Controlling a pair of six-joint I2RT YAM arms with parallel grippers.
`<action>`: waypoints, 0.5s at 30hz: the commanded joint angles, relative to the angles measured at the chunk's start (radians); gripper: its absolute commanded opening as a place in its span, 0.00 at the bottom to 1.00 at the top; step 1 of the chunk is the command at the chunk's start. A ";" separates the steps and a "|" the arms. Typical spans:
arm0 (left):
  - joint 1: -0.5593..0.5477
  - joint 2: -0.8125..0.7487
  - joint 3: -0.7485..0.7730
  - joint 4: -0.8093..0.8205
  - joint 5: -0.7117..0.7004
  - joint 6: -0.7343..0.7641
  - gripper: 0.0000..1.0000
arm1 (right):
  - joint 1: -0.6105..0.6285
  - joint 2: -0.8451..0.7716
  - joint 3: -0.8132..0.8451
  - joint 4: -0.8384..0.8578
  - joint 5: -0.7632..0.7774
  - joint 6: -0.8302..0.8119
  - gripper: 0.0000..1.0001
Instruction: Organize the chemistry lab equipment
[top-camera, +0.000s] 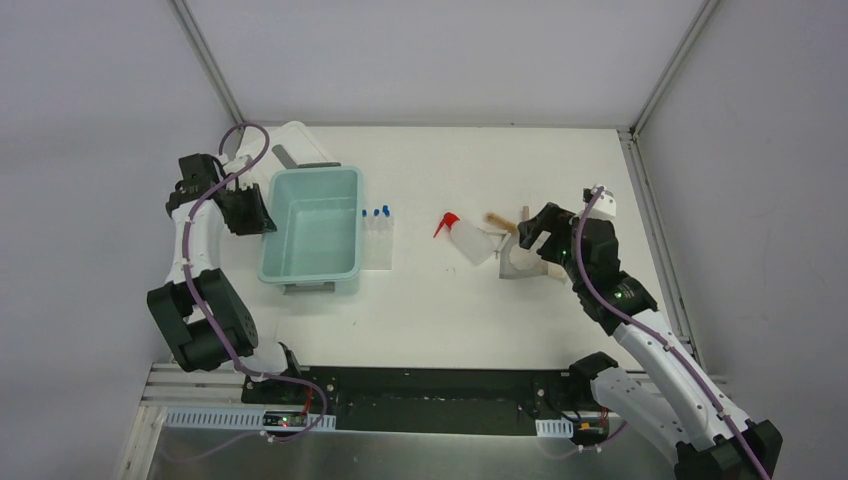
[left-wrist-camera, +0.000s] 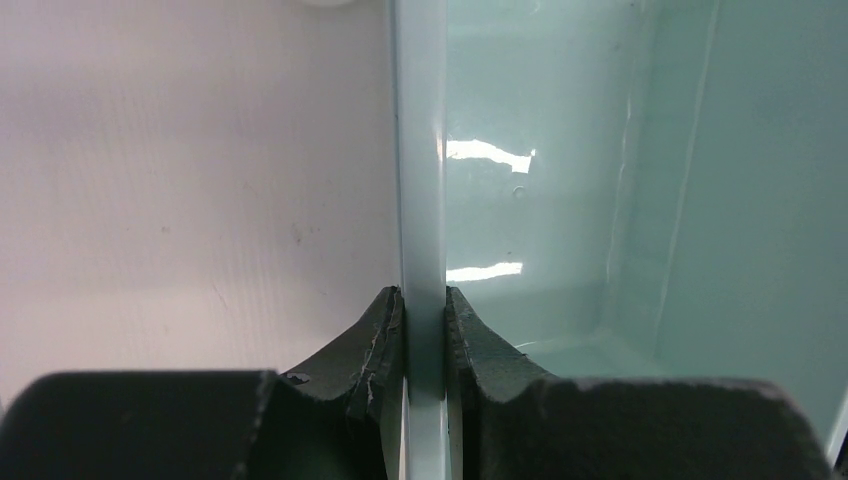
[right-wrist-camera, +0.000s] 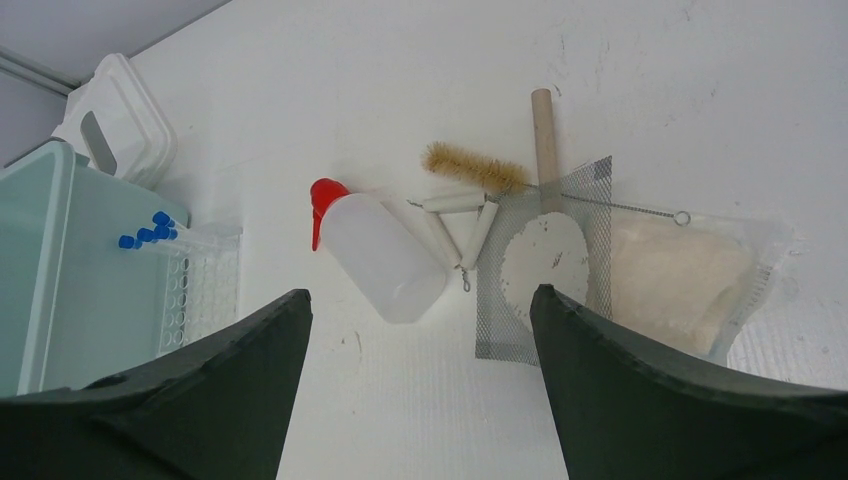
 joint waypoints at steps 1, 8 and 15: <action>0.004 0.046 0.007 0.050 0.091 -0.008 0.00 | -0.004 -0.014 0.000 0.010 -0.011 0.004 0.84; 0.005 0.054 -0.010 0.088 0.163 -0.026 0.00 | -0.004 -0.012 -0.007 0.008 -0.019 0.010 0.84; -0.008 0.061 -0.033 0.121 0.233 -0.059 0.00 | -0.004 0.007 -0.019 0.003 -0.041 0.001 0.84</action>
